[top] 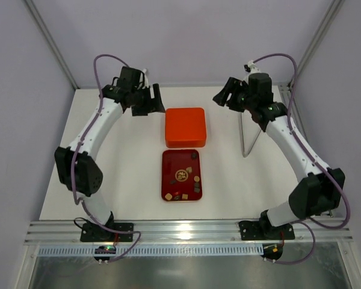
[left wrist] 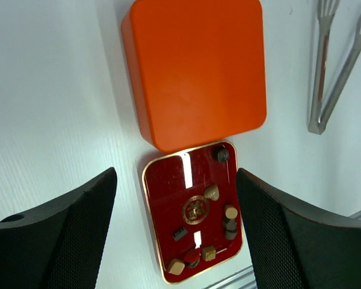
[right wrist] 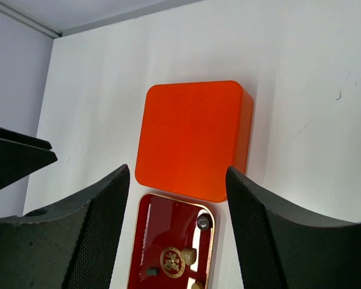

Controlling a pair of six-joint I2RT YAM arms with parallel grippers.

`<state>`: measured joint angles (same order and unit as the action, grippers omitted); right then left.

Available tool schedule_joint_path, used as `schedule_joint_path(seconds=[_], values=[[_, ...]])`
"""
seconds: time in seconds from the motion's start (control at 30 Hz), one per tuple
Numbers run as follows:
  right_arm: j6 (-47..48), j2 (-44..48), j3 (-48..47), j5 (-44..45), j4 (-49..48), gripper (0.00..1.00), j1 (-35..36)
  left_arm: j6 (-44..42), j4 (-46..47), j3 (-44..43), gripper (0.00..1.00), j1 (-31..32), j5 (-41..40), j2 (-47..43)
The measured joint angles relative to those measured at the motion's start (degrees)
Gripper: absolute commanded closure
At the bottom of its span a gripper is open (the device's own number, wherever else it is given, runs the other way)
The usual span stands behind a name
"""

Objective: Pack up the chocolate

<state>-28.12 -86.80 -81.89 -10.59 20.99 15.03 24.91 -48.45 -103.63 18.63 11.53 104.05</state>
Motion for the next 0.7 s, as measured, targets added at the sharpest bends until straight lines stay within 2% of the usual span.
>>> schedule_joint_path(seconds=[0.27,0.47,0.57,0.7], values=[[1.07,22.99,19.96,2.1,-4.7,0.28,-0.04,0.09,3.52,19.28,0.21,1.27,-1.66,-23.15],[1.27,36.09,30.77,4.66,-5.53,0.24,-0.04,-2.14,5.14,32.02,0.19,1.29,-4.52,-38.49],[1.46,39.56,33.7,6.03,-5.53,0.24,-0.04,-2.93,5.38,35.58,0.18,1.29,-5.42,-42.21],[1.68,40.35,34.97,6.4,-5.57,0.24,-0.04,-2.99,6.03,37.33,0.19,1.29,-5.42,-42.95]])
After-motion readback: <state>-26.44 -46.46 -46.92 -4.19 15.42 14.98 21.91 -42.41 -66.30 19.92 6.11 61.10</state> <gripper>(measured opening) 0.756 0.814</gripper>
